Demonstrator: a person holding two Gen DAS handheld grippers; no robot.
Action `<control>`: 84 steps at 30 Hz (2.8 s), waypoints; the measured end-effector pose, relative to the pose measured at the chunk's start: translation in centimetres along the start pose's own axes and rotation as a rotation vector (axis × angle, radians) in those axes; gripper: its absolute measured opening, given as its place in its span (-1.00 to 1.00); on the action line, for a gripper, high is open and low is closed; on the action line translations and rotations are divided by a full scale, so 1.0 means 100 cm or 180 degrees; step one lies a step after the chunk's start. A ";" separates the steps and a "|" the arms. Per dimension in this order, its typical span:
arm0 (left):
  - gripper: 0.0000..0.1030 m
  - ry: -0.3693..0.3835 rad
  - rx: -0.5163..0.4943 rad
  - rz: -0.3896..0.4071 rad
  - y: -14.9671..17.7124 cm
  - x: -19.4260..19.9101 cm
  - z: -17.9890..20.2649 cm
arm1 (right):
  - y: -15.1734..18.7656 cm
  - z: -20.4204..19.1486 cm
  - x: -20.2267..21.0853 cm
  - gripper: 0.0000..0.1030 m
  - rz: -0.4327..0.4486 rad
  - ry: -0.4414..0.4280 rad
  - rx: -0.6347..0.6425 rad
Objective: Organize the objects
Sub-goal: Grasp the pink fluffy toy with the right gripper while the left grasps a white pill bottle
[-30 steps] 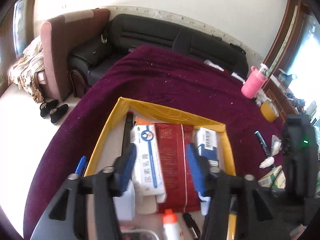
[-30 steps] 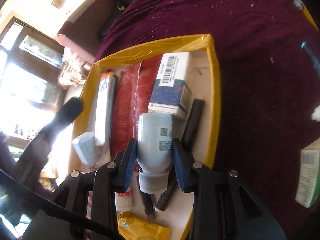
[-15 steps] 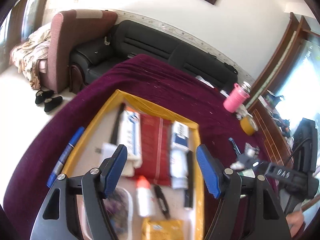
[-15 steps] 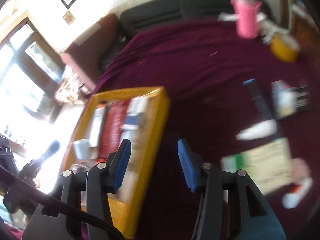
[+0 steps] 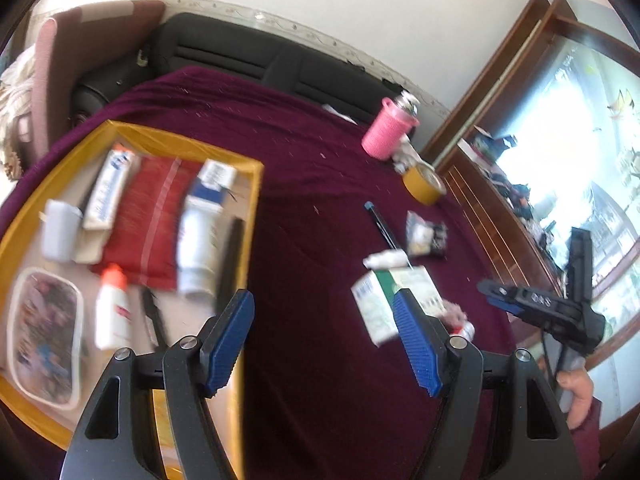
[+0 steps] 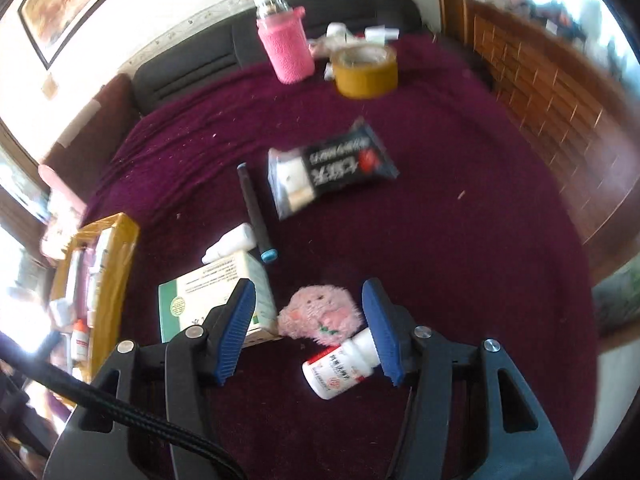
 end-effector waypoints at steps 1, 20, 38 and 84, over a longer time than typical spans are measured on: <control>0.29 -0.0019 -0.0006 -0.0021 0.003 -0.001 0.003 | 0.000 -0.003 -0.004 0.05 -0.0031 -0.0125 -0.0035; 0.29 -0.0487 0.0296 0.0444 -0.024 0.054 -0.050 | 0.049 -0.146 -0.072 0.09 -0.0673 -0.0936 0.0715; 0.29 -0.0109 -0.0237 -0.0053 0.009 -0.010 0.040 | 0.026 -0.019 -0.011 0.09 -0.0054 -0.0533 0.0232; 0.27 0.0124 -0.2120 -0.0853 0.101 -0.161 0.215 | 0.055 0.093 0.002 -0.60 -0.0149 -0.0221 0.0009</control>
Point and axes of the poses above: each gripper's, at about its wrist camera, not at the fingertips, and x roughly against the way its jaws point, z to its right, y to its underside, the point moved 10 cm from there along -x, roughly the way its jaws point, and after that the axes turned 1 degree about x, right-handed, at the moved point
